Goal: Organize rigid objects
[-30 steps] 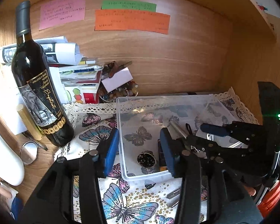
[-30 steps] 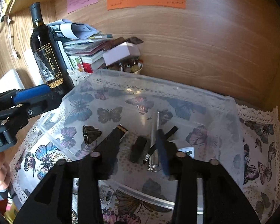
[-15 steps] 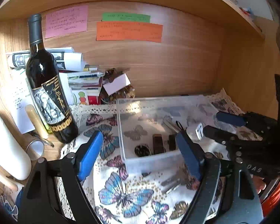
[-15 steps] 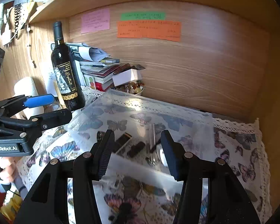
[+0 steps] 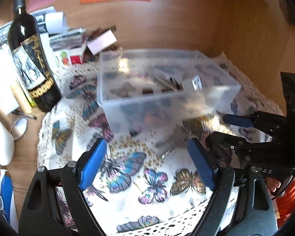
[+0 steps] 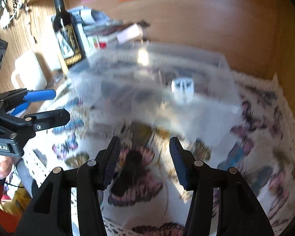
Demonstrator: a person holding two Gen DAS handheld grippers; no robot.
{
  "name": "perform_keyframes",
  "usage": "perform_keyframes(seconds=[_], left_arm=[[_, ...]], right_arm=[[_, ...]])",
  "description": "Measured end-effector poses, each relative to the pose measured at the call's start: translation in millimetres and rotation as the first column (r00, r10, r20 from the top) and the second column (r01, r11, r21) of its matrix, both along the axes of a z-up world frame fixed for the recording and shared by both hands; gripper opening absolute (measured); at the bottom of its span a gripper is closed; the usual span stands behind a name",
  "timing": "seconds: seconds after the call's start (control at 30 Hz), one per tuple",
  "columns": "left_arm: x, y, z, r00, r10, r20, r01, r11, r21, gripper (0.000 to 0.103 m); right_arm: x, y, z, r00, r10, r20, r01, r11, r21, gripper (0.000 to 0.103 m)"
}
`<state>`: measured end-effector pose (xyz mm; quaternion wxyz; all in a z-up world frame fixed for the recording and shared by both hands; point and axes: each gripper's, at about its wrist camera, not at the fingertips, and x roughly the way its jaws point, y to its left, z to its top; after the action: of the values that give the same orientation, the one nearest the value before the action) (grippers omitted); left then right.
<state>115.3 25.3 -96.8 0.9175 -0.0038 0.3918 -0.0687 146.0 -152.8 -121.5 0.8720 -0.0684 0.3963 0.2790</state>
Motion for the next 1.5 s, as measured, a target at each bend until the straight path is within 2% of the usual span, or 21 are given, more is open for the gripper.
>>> perform_keyframes(seconds=[0.27, 0.4, 0.47, 0.53, 0.77, 0.83, 0.9, 0.97, 1.0, 1.17, 1.3, 1.37, 1.5], left_arm=[[7, -22, -17, 0.996, -0.047, -0.077, 0.047, 0.999, -0.001, 0.085], [16, -37, -22, 0.994, -0.071, -0.084, 0.077, 0.995, 0.062, 0.085], [23, -40, -25, 0.993, -0.071, -0.095, 0.078, 0.994, 0.073, 0.085], [30, -41, -26, 0.992, -0.068, -0.104, 0.076, 0.994, 0.077, 0.085], [49, -61, -36, 0.986, -0.114, -0.122, 0.135, 0.975, 0.176, 0.085], [53, -64, -42, 0.983, -0.125, -0.131, 0.148, 0.973, 0.179, 0.083], [55, -64, -41, 0.980, -0.150, -0.129, 0.169, 0.974, 0.152, 0.074], [54, -64, -40, 0.976, -0.176, -0.131, 0.192, 0.973, 0.125, 0.058], [53, -67, -41, 0.975, -0.183, -0.127, 0.199, 0.972, 0.128, 0.055], [46, -81, -41, 0.969, -0.223, -0.104, 0.237, 0.957, 0.165, 0.027], [39, -87, -40, 0.973, -0.214, -0.090, 0.228, 0.955, 0.189, 0.023], [37, -84, -40, 0.974, -0.206, -0.090, 0.219, 0.960, 0.175, 0.022], [26, -76, -32, 0.980, -0.185, -0.070, 0.194, 0.970, 0.144, 0.013]], right_arm=[[-13, -7, -17, 0.999, 0.012, -0.046, -0.011, 1.000, 0.009, 0.047], [-17, -12, -18, 0.998, 0.031, -0.054, -0.030, 0.999, 0.028, 0.034], [-20, -11, -17, 0.997, 0.052, -0.051, -0.051, 0.998, 0.033, 0.024], [-23, -9, -16, 0.996, 0.074, -0.046, -0.073, 0.997, 0.033, 0.019], [-26, -16, -20, 0.993, 0.098, -0.058, -0.093, 0.992, 0.087, 0.016], [-26, -16, -20, 0.994, 0.096, -0.059, -0.090, 0.991, 0.096, 0.016], [-26, -16, -20, 0.994, 0.093, -0.059, -0.087, 0.991, 0.100, 0.014], [-27, -16, -19, 0.996, 0.078, -0.044, -0.074, 0.994, 0.084, 0.014], [-27, -17, -18, 0.997, 0.069, -0.033, -0.067, 0.995, 0.073, 0.014], [-25, -25, -12, 1.000, 0.013, -0.005, -0.013, 0.998, 0.063, 0.014], [-24, -32, -4, 0.999, -0.024, 0.021, 0.023, 0.998, 0.060, 0.014], [-23, -33, 0, 0.999, -0.037, 0.038, 0.035, 0.998, 0.053, 0.014], [-21, -34, 7, 0.997, -0.052, 0.056, 0.048, 0.997, 0.058, 0.014]])
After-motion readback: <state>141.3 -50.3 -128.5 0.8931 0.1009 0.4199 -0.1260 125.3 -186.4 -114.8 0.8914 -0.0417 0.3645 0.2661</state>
